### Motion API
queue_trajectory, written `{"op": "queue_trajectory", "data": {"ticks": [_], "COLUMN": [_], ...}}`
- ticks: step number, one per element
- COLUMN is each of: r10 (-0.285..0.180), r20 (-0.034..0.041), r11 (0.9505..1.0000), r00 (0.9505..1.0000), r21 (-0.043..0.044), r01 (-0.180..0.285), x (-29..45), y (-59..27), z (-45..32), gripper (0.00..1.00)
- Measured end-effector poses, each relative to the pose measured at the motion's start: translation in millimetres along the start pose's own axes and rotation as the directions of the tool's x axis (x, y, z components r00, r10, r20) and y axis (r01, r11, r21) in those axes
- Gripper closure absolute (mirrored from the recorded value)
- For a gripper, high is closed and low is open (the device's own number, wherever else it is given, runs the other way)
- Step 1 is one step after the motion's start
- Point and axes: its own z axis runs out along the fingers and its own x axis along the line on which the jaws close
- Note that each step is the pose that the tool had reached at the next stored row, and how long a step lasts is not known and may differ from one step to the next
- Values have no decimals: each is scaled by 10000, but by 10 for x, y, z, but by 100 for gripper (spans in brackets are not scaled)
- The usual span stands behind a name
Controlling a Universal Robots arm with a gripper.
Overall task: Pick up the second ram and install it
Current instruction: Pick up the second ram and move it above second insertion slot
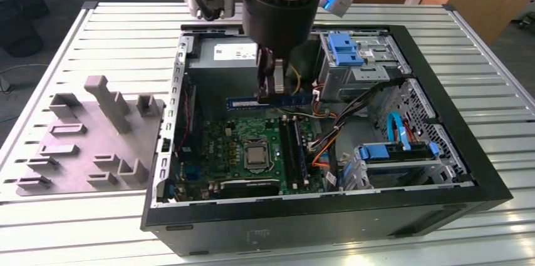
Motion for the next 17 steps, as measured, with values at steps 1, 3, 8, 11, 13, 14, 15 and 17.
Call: {"op": "queue_trajectory", "data": {"ticks": [1, 3, 8, 11, 13, 14, 15, 17], "r10": [37, 91, 158, 227, 276, 301, 328, 370], "r20": [8, 26, 54, 79, 100, 113, 125, 144], "r11": [10000, 10000, 9999, 9997, 9996, 9995, 9995, 9993], "r00": [10000, 10000, 9999, 9997, 9996, 9995, 9994, 9992], "r21": [2, 3, 6, 9, 10, 11, 12, 13], "r01": [-37, -91, -158, -227, -276, -301, -328, -370], "x": [1, 2, 4, 7, 11, 12, 14, 16], "y": [-2, -4, -11, -18, -24, -29, -35, -44], "z": [10, 26, 79, 113, 136, 148, 160, 179], "gripper": [87, 87, 87, 87, 87, 87, 87, 87]}}
